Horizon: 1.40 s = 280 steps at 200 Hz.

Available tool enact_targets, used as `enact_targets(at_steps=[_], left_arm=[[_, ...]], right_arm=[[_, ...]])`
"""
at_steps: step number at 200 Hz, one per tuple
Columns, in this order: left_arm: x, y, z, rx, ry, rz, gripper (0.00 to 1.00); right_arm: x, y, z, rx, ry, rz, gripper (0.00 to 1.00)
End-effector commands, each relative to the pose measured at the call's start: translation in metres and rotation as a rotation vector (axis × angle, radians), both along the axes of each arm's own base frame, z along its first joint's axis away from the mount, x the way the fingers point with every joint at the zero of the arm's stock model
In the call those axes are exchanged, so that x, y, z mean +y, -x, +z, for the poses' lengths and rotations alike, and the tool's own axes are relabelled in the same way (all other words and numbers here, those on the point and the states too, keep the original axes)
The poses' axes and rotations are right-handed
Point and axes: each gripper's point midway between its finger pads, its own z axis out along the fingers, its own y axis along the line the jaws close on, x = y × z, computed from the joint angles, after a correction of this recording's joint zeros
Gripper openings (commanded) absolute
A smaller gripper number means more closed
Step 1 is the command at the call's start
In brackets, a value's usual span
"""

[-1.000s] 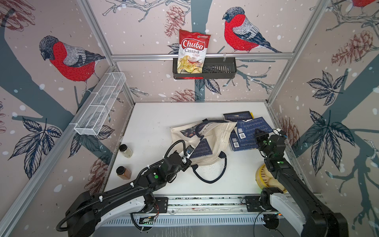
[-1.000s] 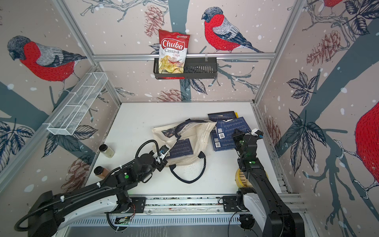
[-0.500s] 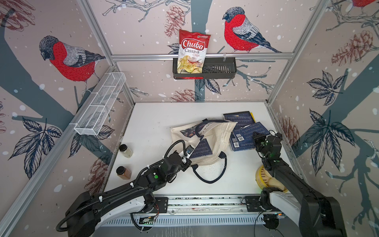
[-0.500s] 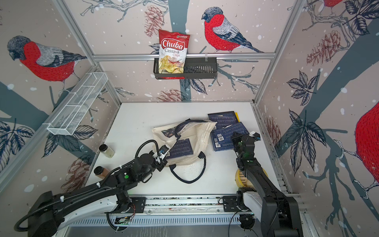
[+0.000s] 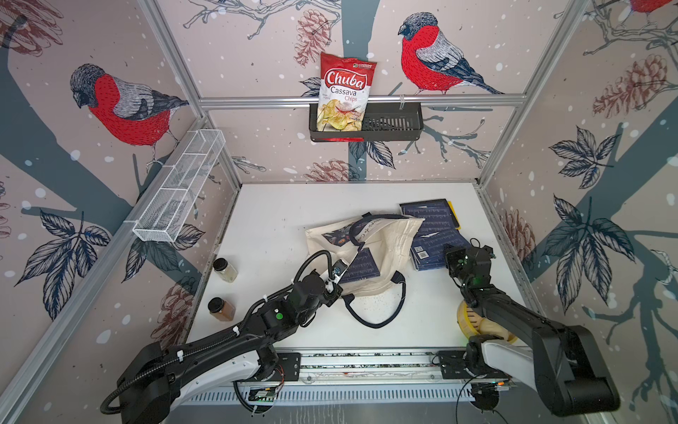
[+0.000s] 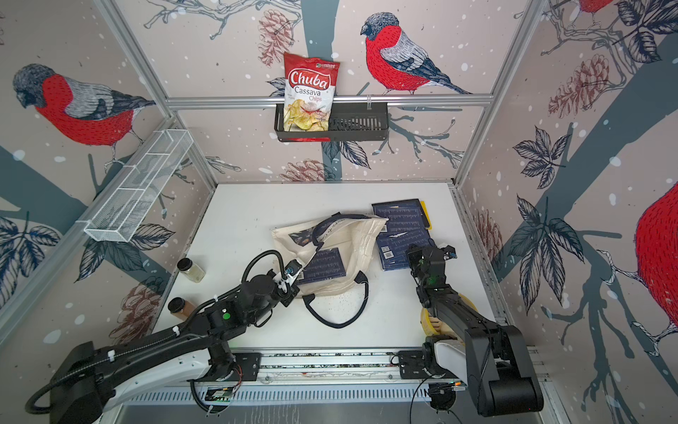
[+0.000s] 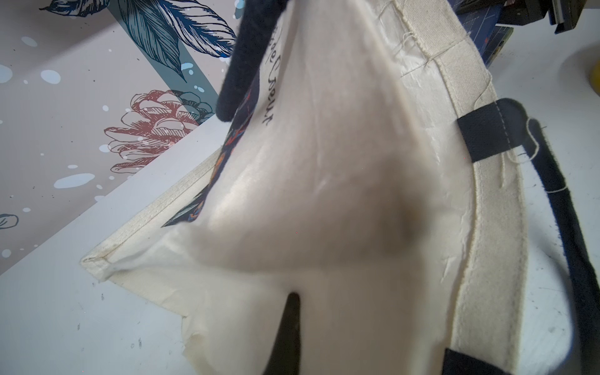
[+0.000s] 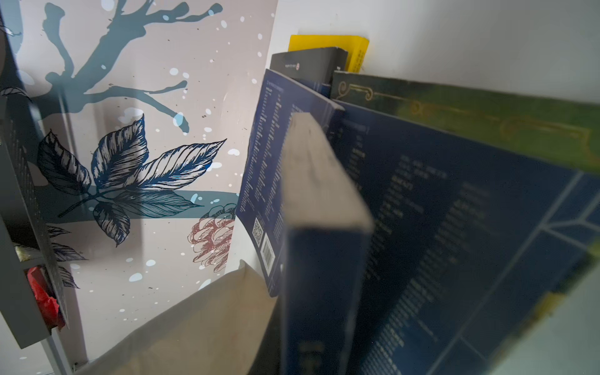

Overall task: Take out the books from the canvas bag
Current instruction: Place the book on the book.

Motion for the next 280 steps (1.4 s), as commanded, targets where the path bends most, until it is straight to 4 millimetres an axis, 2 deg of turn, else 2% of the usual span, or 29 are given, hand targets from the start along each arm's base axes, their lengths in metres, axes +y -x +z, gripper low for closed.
enact_targets(at_steps=[1,52,72,92,115,124,140,175,228,246,252,280], left_arm=[[-0.005,-0.002,0.013,-0.027,0.038,-0.009,0.00],[-0.006,-0.002,0.013,-0.026,0.037,-0.010,0.00],[-0.006,-0.002,0.012,-0.025,0.036,-0.012,0.00],[-0.006,-0.002,0.012,-0.025,0.033,-0.011,0.00],[-0.004,-0.002,0.013,-0.028,0.036,-0.005,0.00],[-0.004,-0.003,0.014,-0.029,0.038,-0.004,0.00],[-0.004,-0.002,0.013,-0.028,0.037,-0.006,0.00],[-0.006,-0.002,0.011,-0.024,0.030,-0.012,0.00],[-0.005,-0.002,0.012,-0.025,0.029,-0.013,0.00],[-0.005,-0.002,0.011,-0.024,0.027,-0.012,0.00],[-0.005,-0.002,0.011,-0.023,0.026,-0.012,0.00],[-0.006,-0.002,0.010,-0.023,0.026,-0.015,0.00]], right_arm=[[-0.007,-0.002,0.003,-0.022,-0.032,-0.085,0.00],[-0.030,0.016,-0.017,0.041,-0.097,-0.256,0.00],[-0.020,0.011,-0.010,0.014,-0.087,-0.225,0.00],[-0.011,0.004,-0.014,0.029,-0.091,-0.185,0.00],[-0.006,-0.001,-0.025,0.071,-0.114,-0.146,0.00],[-0.007,0.000,-0.035,0.105,-0.111,-0.150,0.00],[-0.012,0.002,-0.039,0.122,-0.101,-0.173,0.00],[-0.011,-0.003,-0.037,0.125,-0.095,-0.156,0.17],[-0.007,-0.002,-0.042,0.190,-0.114,-0.110,0.47],[-0.009,0.000,-0.037,0.192,-0.089,-0.102,0.58],[-0.010,0.001,-0.028,0.177,-0.085,-0.106,0.61],[-0.016,0.012,-0.014,0.170,-0.070,-0.130,0.74]])
